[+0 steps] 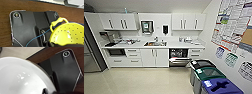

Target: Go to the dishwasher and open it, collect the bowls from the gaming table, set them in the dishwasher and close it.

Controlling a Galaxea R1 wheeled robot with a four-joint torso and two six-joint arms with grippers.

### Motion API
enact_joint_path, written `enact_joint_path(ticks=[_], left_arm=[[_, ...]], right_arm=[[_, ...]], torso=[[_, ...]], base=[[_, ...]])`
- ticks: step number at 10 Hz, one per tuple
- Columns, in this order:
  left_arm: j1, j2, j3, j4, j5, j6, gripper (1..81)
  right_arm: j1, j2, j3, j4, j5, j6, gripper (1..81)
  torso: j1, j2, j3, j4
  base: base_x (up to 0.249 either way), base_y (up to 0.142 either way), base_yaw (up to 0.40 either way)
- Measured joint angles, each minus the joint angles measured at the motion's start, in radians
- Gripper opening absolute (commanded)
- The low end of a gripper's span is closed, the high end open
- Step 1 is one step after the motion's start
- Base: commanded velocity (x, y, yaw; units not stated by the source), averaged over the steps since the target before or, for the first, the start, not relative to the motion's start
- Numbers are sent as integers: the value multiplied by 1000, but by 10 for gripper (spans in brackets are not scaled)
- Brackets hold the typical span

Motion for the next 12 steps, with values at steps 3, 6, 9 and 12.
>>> enact_joint_path(ticks=[3,6,9,12], left_arm=[[-7,0,0,0,-1,0,10],[-7,0,0,0,-1,0,10],[-10,-1,0,0,-2,0,10],[-6,0,0,0,-1,0,10]], right_arm=[[4,0,0,0,2,0,10],[4,0,0,0,3,1,10],[5,0,0,0,5,1,10],[7,0,0,0,4,1,10]], torso=[[0,0,0,0],[0,0,0,0],[0,0,0,0],[0,0,0,0]], base=[[172,0,0],[172,0,0],[156,0,0],[153,0,0]])
